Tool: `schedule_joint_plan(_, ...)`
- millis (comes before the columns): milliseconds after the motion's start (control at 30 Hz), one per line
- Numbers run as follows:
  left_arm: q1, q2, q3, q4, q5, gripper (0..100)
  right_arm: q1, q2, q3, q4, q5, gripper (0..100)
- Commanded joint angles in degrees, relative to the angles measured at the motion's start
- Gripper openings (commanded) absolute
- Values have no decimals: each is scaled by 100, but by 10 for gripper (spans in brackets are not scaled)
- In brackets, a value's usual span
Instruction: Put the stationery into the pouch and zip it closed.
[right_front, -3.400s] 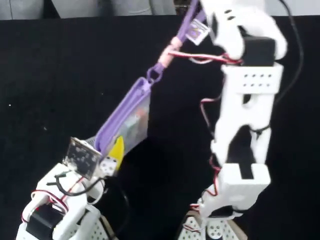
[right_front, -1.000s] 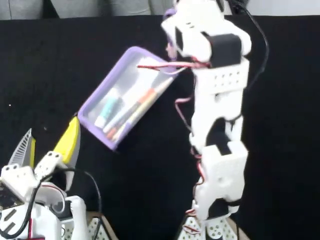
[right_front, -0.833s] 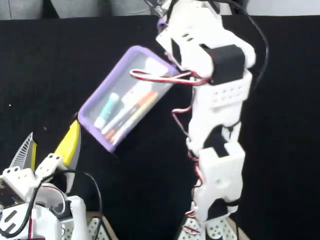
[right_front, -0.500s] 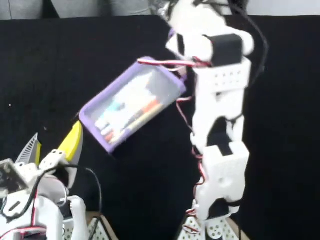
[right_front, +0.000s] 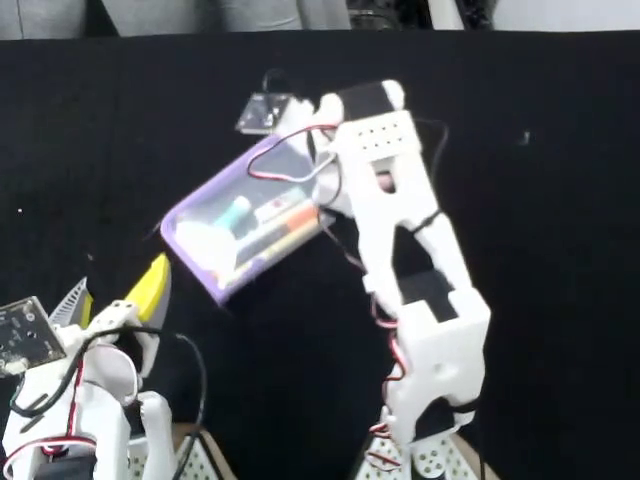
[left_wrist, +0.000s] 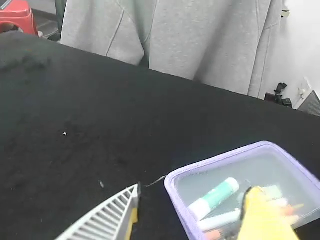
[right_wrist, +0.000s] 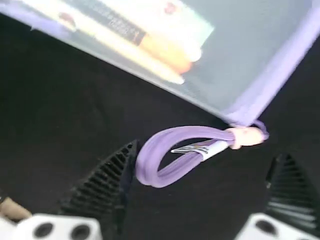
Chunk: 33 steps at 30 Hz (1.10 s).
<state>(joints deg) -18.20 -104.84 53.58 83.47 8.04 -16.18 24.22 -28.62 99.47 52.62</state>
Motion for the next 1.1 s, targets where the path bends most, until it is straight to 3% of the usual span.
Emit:
schedule_joint_plan(0,4,44,207,18,-738,217,-70,-330,629,167,70,387)
schedule_joint_plan(167,-4,44,462,18,-1125,23,-70,-453,1051,176,44,386)
schedule_joint_plan(233,4,44,479,18,-1099,61,-9,-752,901,176,35,386)
schedule_joint_plan(567,13,44,884,26,-1090,30,26,-3477,796,167,70,386)
schedule_joint_plan(800,4,44,1086,44,-1090,30,1020,-5209,1042,132,-62,379)
schedule_joint_plan(933,13,44,1156,18,-1090,29,1521,-5930,1833,-88,-1108,242)
schedule_joint_plan(1067,347,44,1552,-158,-1090,29,1556,-6651,2905,-580,-2215,60)
